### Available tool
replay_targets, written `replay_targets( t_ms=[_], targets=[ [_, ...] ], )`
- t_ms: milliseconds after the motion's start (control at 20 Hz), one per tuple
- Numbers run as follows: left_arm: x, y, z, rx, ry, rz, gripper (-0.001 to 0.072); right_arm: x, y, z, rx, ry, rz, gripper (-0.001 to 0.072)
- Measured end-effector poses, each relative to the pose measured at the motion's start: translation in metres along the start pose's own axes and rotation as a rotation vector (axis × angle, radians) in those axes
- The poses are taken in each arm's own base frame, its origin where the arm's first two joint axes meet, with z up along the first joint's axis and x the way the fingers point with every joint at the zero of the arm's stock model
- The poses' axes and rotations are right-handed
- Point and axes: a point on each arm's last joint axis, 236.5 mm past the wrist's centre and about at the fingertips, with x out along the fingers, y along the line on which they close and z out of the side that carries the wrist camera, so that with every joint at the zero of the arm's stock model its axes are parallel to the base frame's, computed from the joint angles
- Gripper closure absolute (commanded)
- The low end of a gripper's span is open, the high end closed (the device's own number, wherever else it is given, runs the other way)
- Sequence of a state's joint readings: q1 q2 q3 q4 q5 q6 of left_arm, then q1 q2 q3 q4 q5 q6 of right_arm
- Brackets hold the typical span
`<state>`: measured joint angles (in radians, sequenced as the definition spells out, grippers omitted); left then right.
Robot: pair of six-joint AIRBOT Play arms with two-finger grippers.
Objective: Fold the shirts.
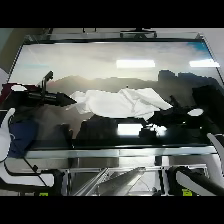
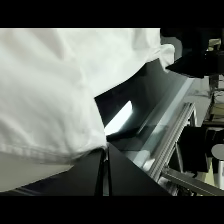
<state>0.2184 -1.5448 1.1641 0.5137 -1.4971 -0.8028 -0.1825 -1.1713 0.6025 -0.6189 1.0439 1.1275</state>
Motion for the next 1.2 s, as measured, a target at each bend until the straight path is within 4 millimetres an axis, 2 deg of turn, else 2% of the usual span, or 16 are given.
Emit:
replay_targets(
  t_ms=[50,150,250,300,400,450,500,550,650,750,800,850,950,1050,1100,1200],
  targets=[
    [-0.008,-0.02,0.005,0.044,-0.024,-0.01,0.069,-0.021,0.018,0.014,-0.05,-0.059,0.023,0.0696],
    [-0.029,-0.074,0.018,0.155,-0.086,-0.045,0.069,-0.083,0.069,0.042,-0.19,-0.221,0.077,0.0696],
    [-0.058,-0.145,0.033,0.327,-0.174,-0.079,0.0688,-0.16,0.126,0.062,-0.362,-0.429,0.091,0.0696],
    [-0.076,-0.185,0.038,0.431,-0.226,-0.089,0.0688,-0.201,0.155,0.065,-0.455,-0.542,0.08,0.0696],
    [-0.118,-0.262,0.042,0.633,-0.35,-0.076,0.0687,-0.284,0.213,0.058,-0.639,-0.776,0.026,0.0696],
    [-0.141,-0.294,0.042,0.717,-0.421,-0.044,0.0687,-0.324,0.241,0.049,-0.721,-0.898,-0.014,0.0696],
    [-0.166,-0.324,0.041,0.801,-0.505,0.009,0.0687,-0.355,0.264,0.038,-0.786,-0.999,-0.056,0.0696],
    [-0.189,-0.347,0.038,0.861,-0.58,0.072,0.0686,-0.383,0.285,0.026,-0.846,-1.095,-0.102,0.0696],
    [-0.23,-0.376,0.031,0.935,-0.71,0.228,0.0687,-0.418,0.315,0.007,-0.925,-1.22,-0.169,0.0696],
    [-0.257,-0.386,0.027,0.953,-0.796,0.365,0.0687,-0.438,0.331,-0.001,-0.958,-1.298,-0.206,0.0697],
    [-0.265,-0.387,0.028,0.952,-0.824,0.399,0.0687,-0.442,0.333,0.001,-0.962,-1.308,-0.206,0.0697],
    [-0.271,-0.385,0.031,0.946,-0.84,0.403,0.0686,-0.443,0.333,0.007,-0.955,-1.3,-0.184,0.0697],
    [-0.27,-0.371,0.042,0.928,-0.823,0.352,0.0686,-0.428,0.323,0.031,-0.922,-1.216,-0.089,0.0697],
    [-0.256,-0.336,0.064,0.869,-0.76,0.283,0.0687,-0.402,0.3,0.066,-0.852,-1.094,0.023,0.0697],
    [-0.245,-0.309,0.079,0.819,-0.713,0.266,0.0687,-0.384,0.283,0.086,-0.802,-1.029,0.067,0.0697],
    [-0.213,-0.251,0.109,0.717,-0.613,0.245,0.0686,-0.334,0.238,0.13,-0.675,-0.876,0.131,0.0697]
  ],
)
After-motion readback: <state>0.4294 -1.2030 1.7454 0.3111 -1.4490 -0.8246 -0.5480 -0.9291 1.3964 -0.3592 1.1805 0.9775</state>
